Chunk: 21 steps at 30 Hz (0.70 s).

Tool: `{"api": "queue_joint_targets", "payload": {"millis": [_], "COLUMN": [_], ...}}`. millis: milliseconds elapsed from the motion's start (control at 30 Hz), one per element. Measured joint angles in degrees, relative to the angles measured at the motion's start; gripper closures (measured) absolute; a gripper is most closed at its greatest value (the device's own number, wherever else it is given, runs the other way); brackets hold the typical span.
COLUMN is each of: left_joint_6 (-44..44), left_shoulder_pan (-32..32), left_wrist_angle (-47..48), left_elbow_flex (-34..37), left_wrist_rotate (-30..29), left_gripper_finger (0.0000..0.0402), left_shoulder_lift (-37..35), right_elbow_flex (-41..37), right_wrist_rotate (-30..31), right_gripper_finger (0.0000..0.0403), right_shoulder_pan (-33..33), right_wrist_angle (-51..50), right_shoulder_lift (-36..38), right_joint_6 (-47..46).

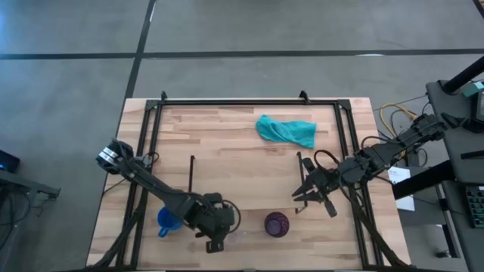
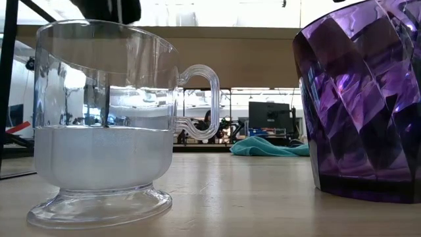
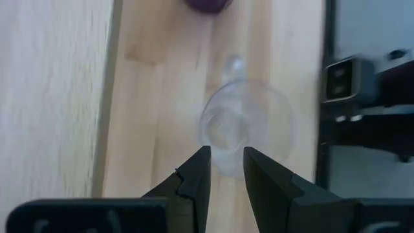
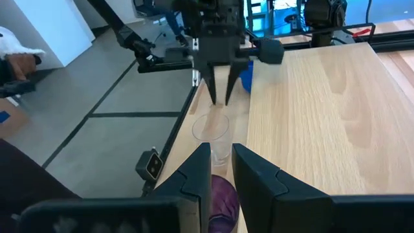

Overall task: Stack small to large cups/mugs on shelf
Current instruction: Put the transparent mug on the shelf

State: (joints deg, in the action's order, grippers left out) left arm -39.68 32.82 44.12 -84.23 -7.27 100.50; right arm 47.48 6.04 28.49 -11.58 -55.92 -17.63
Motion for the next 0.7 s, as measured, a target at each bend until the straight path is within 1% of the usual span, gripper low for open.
{"api": "queue_joint_targets", "payload": {"millis": [200, 400, 500, 700], "left_joint_6": [-0.04, -0.09, -0.55, -3.40], "left_shoulder_pan": [0.13, 1.04, 1.71, 4.37], "left_wrist_angle": [-0.09, -0.27, -0.40, -4.12], "left_elbow_flex": [-1.67, -2.42, -2.42, -2.41], "left_wrist_rotate": [-0.16, -0.08, 0.93, 1.37], "left_gripper_finger": [0.0324, 0.0324, 0.0324, 0.0324], "left_shoulder_lift": [-2.10, -2.13, -1.77, -1.77], "right_elbow_flex": [-0.02, -0.02, -0.02, -0.02], "right_wrist_rotate": [0.00, 0.00, 0.00, 0.00], "right_gripper_finger": [0.0344, 0.0344, 0.0344, 0.0344], "right_shoulder_pan": [0.00, 0.00, 0.00, 0.00], "right_wrist_angle": [-0.05, -0.15, -0.19, -0.21], "right_shoulder_lift": [0.00, 0.00, 0.00, 0.00], "right_joint_6": [0.00, 0.00, 0.04, 0.11]}}
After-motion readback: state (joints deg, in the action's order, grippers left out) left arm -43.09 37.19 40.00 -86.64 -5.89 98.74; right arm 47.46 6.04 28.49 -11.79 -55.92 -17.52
